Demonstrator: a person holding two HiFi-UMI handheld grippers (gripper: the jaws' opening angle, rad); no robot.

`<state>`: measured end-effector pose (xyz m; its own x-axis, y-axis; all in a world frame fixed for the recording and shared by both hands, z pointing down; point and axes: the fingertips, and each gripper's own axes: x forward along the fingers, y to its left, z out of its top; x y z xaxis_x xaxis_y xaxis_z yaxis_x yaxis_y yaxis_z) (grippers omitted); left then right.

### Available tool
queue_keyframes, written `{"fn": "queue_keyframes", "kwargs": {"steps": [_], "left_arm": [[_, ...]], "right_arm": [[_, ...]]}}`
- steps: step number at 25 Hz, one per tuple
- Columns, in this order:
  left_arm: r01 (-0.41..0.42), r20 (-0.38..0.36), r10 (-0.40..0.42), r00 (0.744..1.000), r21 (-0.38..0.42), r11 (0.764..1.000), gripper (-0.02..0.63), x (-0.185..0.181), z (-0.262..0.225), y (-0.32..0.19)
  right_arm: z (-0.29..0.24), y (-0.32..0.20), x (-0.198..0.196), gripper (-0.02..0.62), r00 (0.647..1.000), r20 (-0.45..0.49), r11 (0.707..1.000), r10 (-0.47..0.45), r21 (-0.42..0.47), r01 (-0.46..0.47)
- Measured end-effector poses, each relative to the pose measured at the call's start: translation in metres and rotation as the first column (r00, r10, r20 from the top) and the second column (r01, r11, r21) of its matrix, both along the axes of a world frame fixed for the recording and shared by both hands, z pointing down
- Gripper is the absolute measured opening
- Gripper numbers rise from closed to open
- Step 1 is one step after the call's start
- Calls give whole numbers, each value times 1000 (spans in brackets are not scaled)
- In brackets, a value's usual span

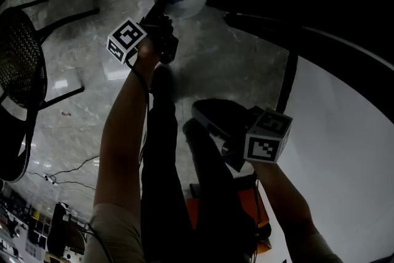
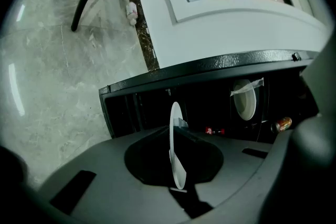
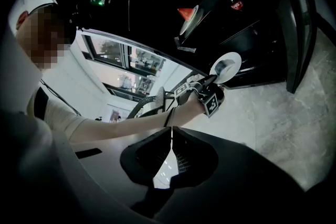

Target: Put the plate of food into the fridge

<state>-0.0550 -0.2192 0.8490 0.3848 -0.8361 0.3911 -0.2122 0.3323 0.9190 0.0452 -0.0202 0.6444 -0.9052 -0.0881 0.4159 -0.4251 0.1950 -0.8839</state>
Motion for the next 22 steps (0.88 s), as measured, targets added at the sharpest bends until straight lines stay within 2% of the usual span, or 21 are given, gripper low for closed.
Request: {"fn": "queue_keyframes", "kwargs": {"steps": [8,22], "left_arm": [[38,-20,-38,999,-30,999,18,-1,4,-6],[28,-36,-29,999,-43,999,18,1,7,-23]], "right_arm": [[4,-6,5,25,1000,-11,1000,27,1,-27],[13,-6,2,25,999,-38,1000,24,19,-23]]}}
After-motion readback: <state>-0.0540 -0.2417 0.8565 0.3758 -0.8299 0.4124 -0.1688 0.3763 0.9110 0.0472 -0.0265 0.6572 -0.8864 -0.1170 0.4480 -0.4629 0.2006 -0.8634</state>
